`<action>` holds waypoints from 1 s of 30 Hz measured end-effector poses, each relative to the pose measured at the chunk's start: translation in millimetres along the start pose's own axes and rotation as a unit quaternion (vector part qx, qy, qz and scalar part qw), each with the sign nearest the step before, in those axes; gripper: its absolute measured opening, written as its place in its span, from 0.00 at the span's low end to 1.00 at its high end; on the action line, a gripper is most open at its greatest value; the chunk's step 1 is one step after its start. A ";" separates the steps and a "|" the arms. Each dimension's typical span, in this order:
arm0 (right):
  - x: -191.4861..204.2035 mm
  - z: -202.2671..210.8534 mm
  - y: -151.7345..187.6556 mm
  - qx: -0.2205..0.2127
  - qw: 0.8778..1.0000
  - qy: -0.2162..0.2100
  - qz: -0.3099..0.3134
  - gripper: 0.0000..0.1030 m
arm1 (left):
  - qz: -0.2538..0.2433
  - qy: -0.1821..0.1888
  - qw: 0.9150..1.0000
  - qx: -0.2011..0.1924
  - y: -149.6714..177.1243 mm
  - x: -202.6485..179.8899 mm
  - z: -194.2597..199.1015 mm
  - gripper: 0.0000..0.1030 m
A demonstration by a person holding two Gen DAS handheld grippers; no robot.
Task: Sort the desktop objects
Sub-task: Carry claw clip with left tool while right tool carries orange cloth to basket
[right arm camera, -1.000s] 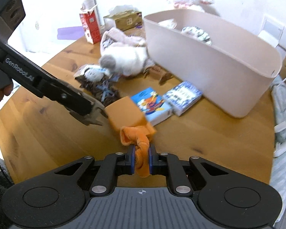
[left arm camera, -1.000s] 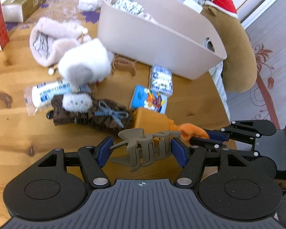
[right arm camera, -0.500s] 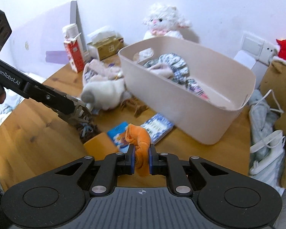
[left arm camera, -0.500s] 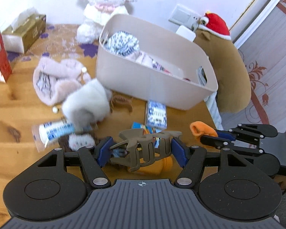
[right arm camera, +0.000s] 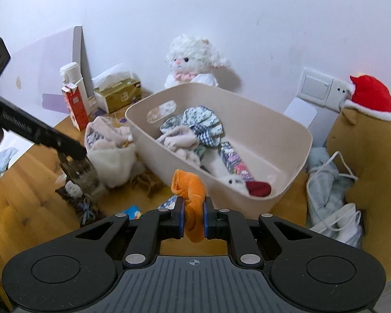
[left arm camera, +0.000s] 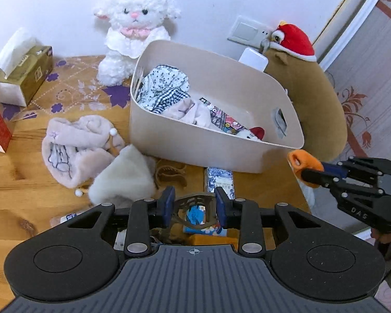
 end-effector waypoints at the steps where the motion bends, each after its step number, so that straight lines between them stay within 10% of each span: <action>1: -1.3 0.0 -2.0 -0.002 1.000 0.000 -0.002 0.12 | 0.002 0.002 1.000 -0.003 -2.0 -1.0 -0.7 0.32; 30: -69.3 -24.3 -82.6 -0.039 0.997 0.059 -0.005 0.12 | -0.016 -0.009 0.996 -0.089 -141.1 -25.6 -22.8 0.32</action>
Point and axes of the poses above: each gripper's, at about its wrist camera, not at the fingertips, and z roughly against the way its jaws point, x to its left, y to its underside, the point moved 9 cm from there along -z, roughly the way its jaws point, and after that the axes turned 2 degrees about -z, right-handed, at the moved point
